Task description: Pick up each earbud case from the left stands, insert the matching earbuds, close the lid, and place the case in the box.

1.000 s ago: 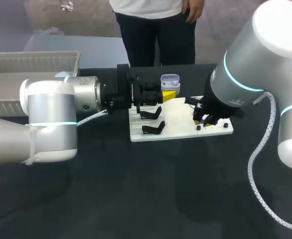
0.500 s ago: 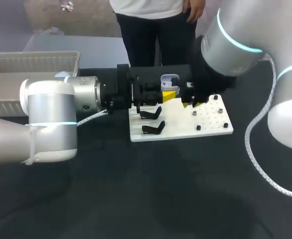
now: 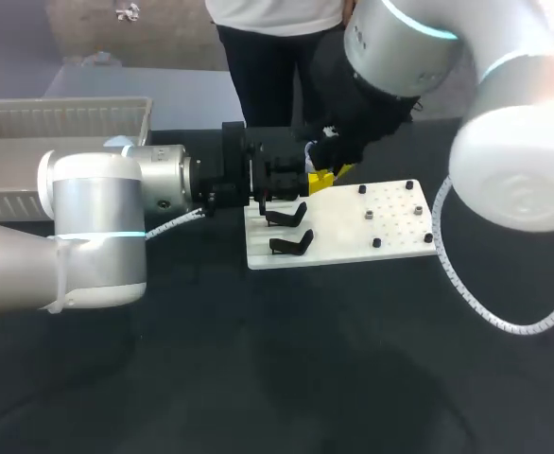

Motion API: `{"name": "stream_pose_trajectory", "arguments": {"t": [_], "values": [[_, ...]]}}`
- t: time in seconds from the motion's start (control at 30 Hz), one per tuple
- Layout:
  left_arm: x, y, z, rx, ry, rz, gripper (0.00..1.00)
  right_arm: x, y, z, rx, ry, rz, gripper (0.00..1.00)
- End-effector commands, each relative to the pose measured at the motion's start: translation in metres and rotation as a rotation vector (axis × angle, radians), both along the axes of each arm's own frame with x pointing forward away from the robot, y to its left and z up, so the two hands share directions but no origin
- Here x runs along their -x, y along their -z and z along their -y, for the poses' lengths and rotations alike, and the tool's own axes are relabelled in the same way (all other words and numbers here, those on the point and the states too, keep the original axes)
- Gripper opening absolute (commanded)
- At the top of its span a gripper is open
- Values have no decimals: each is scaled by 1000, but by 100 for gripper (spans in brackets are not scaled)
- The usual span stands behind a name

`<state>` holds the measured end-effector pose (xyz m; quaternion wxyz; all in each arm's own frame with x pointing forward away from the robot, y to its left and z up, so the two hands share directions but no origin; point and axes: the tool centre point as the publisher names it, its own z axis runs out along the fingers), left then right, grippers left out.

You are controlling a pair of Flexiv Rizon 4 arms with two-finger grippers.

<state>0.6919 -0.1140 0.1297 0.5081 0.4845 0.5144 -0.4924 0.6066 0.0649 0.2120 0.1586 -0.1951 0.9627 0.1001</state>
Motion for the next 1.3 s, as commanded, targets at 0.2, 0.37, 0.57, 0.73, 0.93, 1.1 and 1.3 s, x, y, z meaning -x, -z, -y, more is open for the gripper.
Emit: {"name": "stream_pose_trajectory", "arguments": {"t": [0.2, 0.37, 0.57, 0.73, 0.93, 1.1, 1.3], "values": [[1, 1, 0, 4, -6, 5, 0, -6, -3, -6, 49, -43, -81, 0], [1, 1, 0, 4, -6, 5, 0, -6, -3, -6, 49, -43, -81, 0], [1, 1, 0, 4, -6, 5, 0, -6, -3, -6, 49, -43, -81, 0], [1, 1, 0, 4, -6, 5, 0, -6, -3, -6, 49, -43, -81, 0], [1, 1, 0, 4, -6, 5, 0, -14, -5, -10, 72, -84, -39, 0], [1, 1, 0, 4, -6, 5, 0, -27, -5, -17, 100, -121, -1, 0], [1, 1, 0, 4, -6, 5, 0, -40, -1, -20, 106, -155, 9, 0]]}}
